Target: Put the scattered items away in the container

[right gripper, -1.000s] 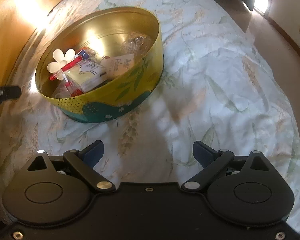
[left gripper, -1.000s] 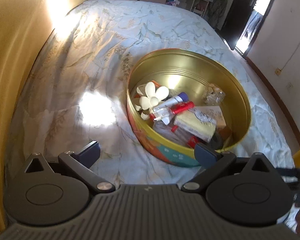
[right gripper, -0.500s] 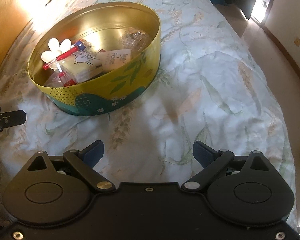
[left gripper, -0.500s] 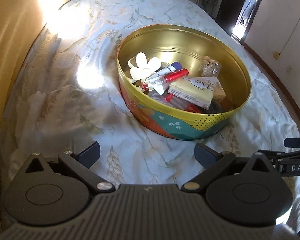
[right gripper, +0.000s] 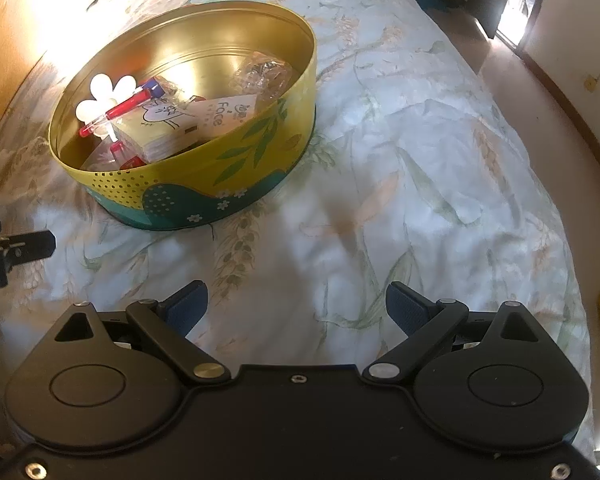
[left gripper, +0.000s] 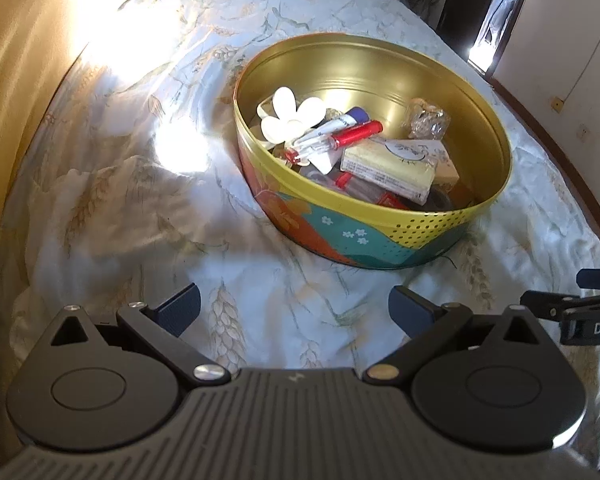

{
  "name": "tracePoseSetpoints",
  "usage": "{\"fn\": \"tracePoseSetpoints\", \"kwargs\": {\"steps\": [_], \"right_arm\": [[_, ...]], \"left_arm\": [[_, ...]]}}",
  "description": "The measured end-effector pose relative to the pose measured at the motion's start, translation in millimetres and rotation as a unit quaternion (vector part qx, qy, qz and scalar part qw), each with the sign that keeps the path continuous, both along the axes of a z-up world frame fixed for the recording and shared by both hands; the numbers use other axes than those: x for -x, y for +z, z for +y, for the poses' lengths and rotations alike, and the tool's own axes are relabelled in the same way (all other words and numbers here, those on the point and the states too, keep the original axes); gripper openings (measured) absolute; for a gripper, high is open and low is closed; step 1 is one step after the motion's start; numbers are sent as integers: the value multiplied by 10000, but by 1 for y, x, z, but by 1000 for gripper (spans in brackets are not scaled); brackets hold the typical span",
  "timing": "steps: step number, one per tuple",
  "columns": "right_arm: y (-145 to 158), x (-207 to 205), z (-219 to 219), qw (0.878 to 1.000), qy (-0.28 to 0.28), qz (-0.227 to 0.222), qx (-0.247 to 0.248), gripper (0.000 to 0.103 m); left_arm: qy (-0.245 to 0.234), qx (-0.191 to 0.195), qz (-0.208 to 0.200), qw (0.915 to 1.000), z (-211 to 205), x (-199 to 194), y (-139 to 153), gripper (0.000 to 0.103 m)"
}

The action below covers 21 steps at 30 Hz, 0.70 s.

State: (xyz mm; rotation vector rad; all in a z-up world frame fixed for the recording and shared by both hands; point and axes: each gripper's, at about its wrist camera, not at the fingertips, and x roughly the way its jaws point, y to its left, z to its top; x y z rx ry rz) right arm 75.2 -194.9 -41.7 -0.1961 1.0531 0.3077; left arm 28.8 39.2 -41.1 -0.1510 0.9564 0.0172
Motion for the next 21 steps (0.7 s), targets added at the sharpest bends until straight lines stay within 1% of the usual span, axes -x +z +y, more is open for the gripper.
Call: {"fn": "tracePoseSetpoints", "kwargs": {"steps": [2,6,11,16,21], "right_arm": [[0,0,-1,10000,-29,-18,-20,96],[-2,-2,-3,9999,-76,18,-67,96],[-10,-4,-7,9996,-263,143,-22,96],[-11,-3,-8,9997,-247,-66,62,97],[-12,-3,-9,9997,-166,-164,58,97]], "left_arm": [[26,0,43,10000,0,-1,-4,103],[33,-143,144,9998,-3,-2,-14,103],[54,-67,159,9998,-3,-1,-19,103],[-90,-273,106,9995,-9,-3,-24,103],[-99,-310,-32,9995,-12,-3,-27,103]]}}
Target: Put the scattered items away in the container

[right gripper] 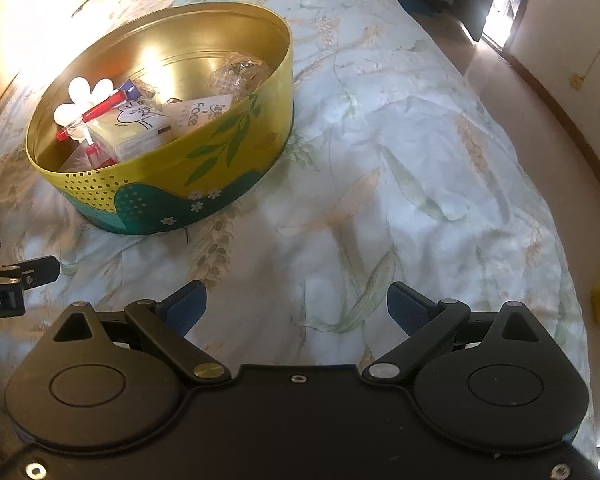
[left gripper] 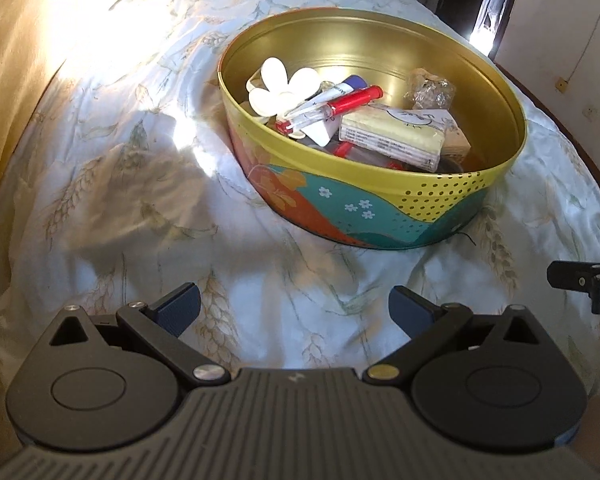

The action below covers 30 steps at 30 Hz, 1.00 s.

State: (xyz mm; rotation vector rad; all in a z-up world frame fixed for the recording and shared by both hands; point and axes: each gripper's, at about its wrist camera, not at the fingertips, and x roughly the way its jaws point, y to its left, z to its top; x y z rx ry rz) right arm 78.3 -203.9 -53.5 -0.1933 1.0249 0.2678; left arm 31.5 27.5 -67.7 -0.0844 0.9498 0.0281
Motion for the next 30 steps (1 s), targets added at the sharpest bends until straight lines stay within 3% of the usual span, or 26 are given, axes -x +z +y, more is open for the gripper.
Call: {"fn": "tracePoseSetpoints", "kwargs": {"steps": [5,30], "right_arm": [[-4,-2,-1,9999,-85,26,132,98],[-27,-20,-7,9988,-373,112,305,99]], "left_arm": [[169,123,-138,9997,5,-1,0,103],[599,89,279,9978,17,-6,-25,103]]}}
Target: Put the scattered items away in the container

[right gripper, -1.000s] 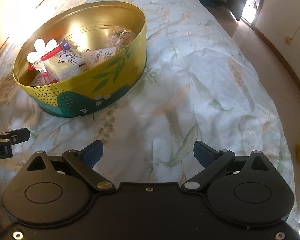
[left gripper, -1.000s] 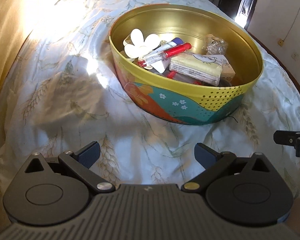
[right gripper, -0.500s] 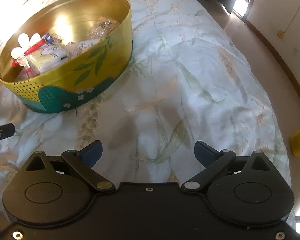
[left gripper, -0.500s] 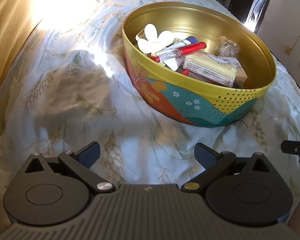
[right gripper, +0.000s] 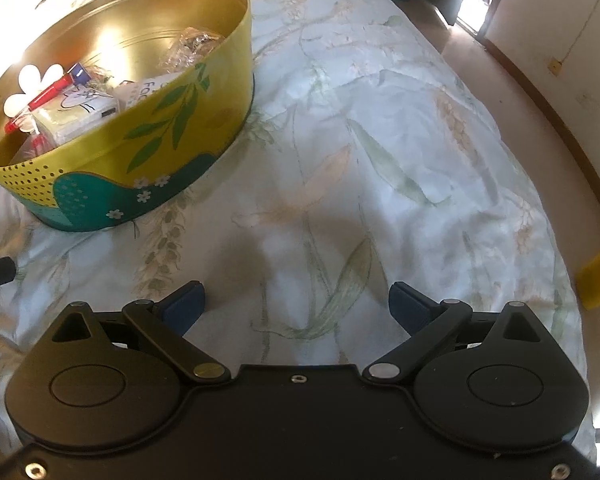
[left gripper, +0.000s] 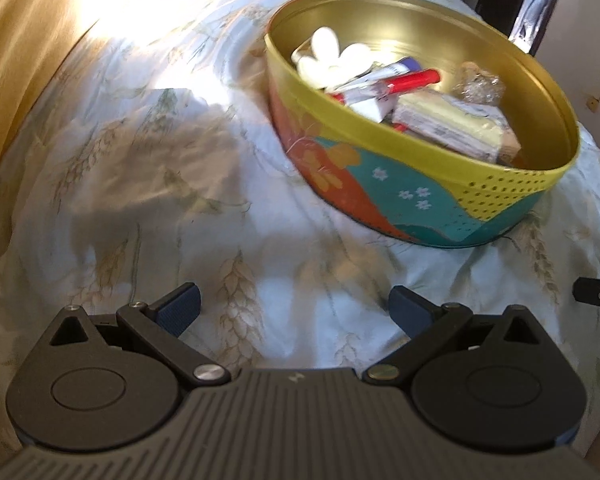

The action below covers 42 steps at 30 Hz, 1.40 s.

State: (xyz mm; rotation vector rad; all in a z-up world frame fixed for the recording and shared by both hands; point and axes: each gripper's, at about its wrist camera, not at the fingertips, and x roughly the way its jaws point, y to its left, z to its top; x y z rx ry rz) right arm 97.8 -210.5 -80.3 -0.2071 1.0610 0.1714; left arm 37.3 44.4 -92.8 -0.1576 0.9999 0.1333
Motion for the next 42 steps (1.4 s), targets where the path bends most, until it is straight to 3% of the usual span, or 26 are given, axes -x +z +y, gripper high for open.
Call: {"fn": "tracePoseSetpoints", "kwargs": {"steps": [12,29,42], "right_arm": [[-12,-7,-11,9991,-242,-44,-348,103],[-20,7,-11,9979,-132,-537,-344,103],[-19,9,-11,9978,-157,-560,-326,103]], "left_arm": [[184,69,127,9997,4,-4,-10,103],[210,-113,-133,9996,-2,5,-13,103],[310,-149,-97,9994,-6,4,-13,103]]}}
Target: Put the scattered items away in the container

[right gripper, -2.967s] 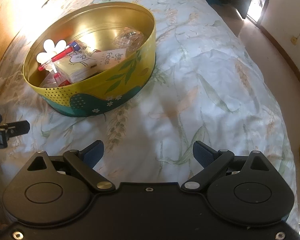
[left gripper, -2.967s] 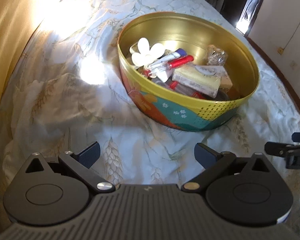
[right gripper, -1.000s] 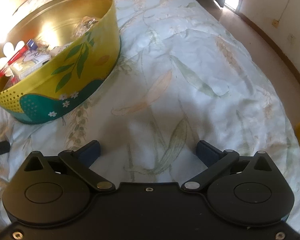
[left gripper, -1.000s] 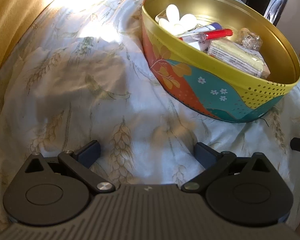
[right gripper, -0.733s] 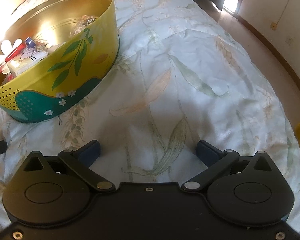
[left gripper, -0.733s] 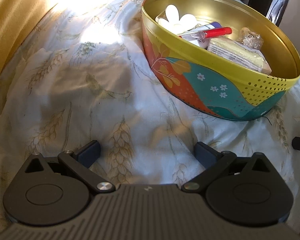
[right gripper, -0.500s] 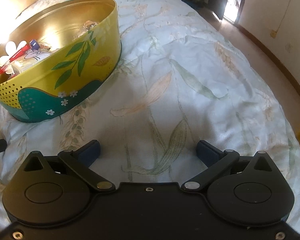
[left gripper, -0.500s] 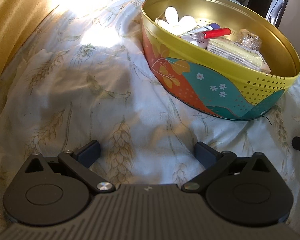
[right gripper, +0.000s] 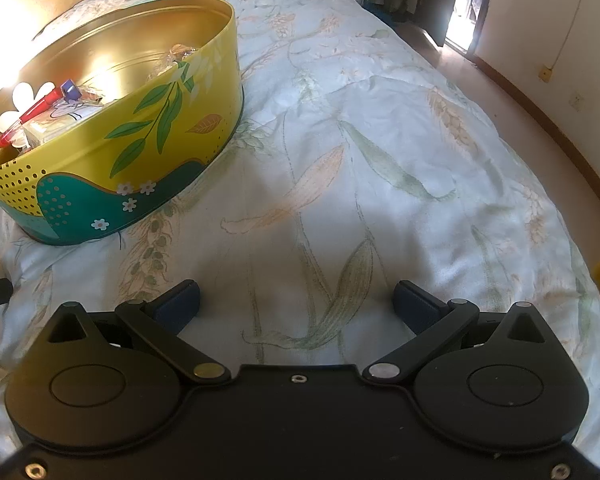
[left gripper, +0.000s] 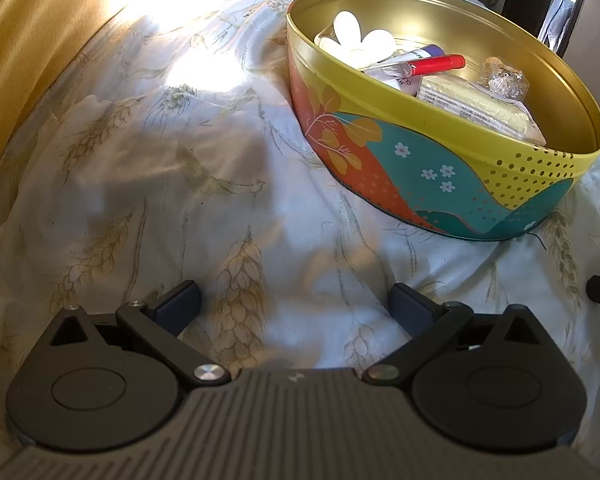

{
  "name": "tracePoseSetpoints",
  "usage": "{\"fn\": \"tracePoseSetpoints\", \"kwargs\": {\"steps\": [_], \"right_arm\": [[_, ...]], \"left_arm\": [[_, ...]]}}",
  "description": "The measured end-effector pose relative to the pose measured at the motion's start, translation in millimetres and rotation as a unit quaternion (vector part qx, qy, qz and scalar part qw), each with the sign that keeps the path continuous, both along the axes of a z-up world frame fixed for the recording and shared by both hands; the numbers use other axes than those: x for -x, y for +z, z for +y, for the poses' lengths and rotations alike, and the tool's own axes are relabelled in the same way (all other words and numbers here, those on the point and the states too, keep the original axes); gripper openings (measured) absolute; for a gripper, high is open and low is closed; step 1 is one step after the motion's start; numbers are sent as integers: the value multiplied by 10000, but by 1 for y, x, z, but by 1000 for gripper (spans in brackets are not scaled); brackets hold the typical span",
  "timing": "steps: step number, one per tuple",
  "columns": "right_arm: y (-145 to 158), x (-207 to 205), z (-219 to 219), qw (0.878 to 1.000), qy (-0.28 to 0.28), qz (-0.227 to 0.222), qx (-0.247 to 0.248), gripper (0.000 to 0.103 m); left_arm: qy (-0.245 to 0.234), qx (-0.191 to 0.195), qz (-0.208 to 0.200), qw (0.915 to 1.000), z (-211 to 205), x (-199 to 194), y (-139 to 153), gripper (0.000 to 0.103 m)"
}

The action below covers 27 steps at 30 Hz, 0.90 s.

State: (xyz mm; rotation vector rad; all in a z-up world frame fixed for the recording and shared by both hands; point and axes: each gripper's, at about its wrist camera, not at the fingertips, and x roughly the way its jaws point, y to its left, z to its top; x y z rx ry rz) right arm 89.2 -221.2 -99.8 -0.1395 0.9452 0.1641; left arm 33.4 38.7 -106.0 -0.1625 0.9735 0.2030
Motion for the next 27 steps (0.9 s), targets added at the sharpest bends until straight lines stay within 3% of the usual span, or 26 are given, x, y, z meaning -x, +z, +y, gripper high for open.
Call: {"fn": "tracePoseSetpoints", "kwargs": {"steps": [27], "right_arm": [[1,1,1,10000,-27,-38,27,103]], "left_arm": [[-6,-19,0,10000,0,-1,0,103]]}}
